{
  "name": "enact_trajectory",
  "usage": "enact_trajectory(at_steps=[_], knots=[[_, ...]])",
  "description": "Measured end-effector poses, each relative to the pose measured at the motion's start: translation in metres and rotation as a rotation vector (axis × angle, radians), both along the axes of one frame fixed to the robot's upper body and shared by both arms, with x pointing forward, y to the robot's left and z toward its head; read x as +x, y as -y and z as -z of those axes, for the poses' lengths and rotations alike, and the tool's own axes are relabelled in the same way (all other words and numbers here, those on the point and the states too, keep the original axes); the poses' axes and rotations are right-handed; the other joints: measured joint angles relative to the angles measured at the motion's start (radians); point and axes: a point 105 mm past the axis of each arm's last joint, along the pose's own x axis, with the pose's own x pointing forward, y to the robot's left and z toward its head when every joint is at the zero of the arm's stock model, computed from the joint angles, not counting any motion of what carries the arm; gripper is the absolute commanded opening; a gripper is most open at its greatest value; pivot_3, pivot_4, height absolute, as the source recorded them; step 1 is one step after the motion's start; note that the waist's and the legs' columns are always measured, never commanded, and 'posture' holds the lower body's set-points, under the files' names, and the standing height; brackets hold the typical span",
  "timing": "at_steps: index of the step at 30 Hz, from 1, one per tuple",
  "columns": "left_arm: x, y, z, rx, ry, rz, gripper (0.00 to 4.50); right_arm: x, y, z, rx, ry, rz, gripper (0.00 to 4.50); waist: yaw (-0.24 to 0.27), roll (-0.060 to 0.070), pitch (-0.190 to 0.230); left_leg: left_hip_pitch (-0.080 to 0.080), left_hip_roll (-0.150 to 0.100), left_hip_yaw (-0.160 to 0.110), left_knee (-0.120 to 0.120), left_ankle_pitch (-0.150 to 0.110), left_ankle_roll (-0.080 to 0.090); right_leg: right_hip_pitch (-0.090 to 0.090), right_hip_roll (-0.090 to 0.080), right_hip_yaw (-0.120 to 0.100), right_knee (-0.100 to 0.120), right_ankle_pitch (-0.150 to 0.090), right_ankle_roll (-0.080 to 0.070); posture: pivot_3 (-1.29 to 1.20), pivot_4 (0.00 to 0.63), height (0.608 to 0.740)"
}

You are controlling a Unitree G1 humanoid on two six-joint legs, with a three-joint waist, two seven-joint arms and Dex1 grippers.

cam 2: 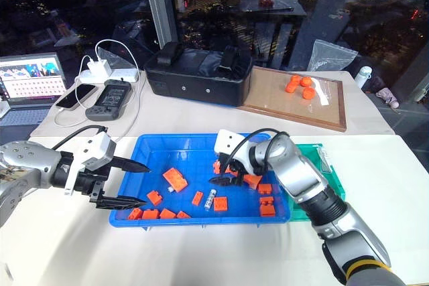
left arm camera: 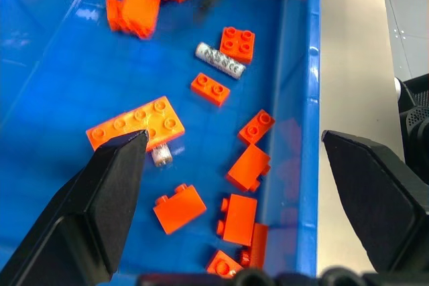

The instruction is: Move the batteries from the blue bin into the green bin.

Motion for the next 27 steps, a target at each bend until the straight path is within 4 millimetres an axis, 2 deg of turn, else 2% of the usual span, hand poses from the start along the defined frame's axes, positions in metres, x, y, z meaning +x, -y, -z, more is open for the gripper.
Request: enact_trajectory(at_steps=[4,8,15,18,22,25,27], knots=[[0.001,0.001,0.001,-0.006,0.003,0.006,4.50,-0.016,-0.002,0.017,-0.028,-0.117,0.015,4.49,0.000,0.000,0.000,0.000,0.000,0.000,0.000,0.000,0.000,0.000,0.000,0.000,0.000,0.000,0.000,0.00,0.150,0.735],[0.003,-0.001,0.003,0.007,0.009,0.003,4.50,-0.017,0.004,0.025,-0.045,-0.171,0.075,4.49,0.000,0.000,0.000,0.000,0.000,0.000,0.000,0.000,0.000,0.000,0.000,0.000,0.000,0.000,0.000,0.00,0.150,0.735],[0.002,-0.001,0.003,0.007,0.007,0.010,4.50,-0.012,0.000,0.036,-0.038,-0.211,0.133,4.49,-0.001,0.000,0.000,0.000,0.000,0.000,0.000,0.000,0.000,0.000,0.000,0.000,0.000,0.000,0.000,0.00,0.150,0.735],[0.002,-0.001,0.003,0.006,0.005,0.009,4.50,-0.011,-0.003,0.037,-0.029,-0.212,0.140,3.85,-0.001,-0.001,0.000,0.000,0.000,0.000,0.000,0.000,0.000,0.000,0.000,0.000,0.000,0.000,0.000,0.00,0.150,0.735],[0.001,-0.001,0.004,0.006,0.002,0.006,4.50,-0.011,0.001,0.038,-0.036,-0.218,0.141,2.48,0.000,-0.001,0.000,0.000,0.000,0.000,0.000,0.000,0.000,0.000,0.000,0.000,0.000,0.000,0.000,0.00,0.150,0.735],[0.001,-0.001,0.004,0.006,0.002,0.006,4.50,-0.008,0.007,0.033,-0.035,-0.202,0.136,2.47,0.000,-0.001,0.000,0.000,0.000,0.000,0.000,0.000,0.000,0.000,0.000,0.000,0.000,0.000,0.000,0.00,0.150,0.735],[0.002,-0.002,0.004,0.006,0.001,0.006,4.50,-0.006,0.012,0.022,-0.028,-0.180,0.113,2.47,0.000,-0.001,0.000,0.000,0.000,0.000,0.000,0.000,0.000,0.000,0.000,0.000,0.000,0.000,0.000,0.00,0.150,0.735]])
